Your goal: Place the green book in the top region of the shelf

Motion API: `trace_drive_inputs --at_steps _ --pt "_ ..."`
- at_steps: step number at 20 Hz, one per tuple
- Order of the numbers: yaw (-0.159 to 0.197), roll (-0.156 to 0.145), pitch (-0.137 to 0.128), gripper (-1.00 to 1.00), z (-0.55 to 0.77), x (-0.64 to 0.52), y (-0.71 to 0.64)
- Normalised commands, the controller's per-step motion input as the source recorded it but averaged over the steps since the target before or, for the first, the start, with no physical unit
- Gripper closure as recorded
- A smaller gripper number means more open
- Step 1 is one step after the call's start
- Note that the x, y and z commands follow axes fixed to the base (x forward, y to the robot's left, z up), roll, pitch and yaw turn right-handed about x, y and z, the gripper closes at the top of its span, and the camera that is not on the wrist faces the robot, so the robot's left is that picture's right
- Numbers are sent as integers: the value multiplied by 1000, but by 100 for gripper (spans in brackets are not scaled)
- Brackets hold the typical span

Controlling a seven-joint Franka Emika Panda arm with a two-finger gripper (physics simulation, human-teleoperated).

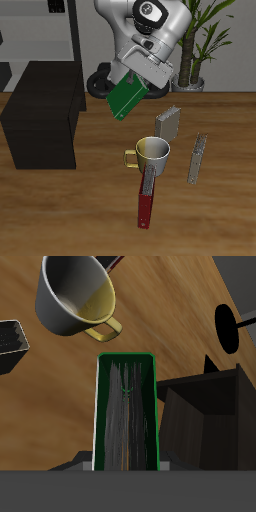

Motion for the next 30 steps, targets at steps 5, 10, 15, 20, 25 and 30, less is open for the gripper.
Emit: trace_drive_inputs --at_steps 5,10,15,20,25,30 --pt "14 -32 24 100 -157 -40 117" --pt "-19 -77 -8 100 -85 -63 20" --pt "2 -85 -15 100 -72 98 45" --pt "-11 -79 -33 100 0 128 6" --pt "6 -35 34 100 -200 126 63" --pt "20 -17 24 100 -271 60 96"
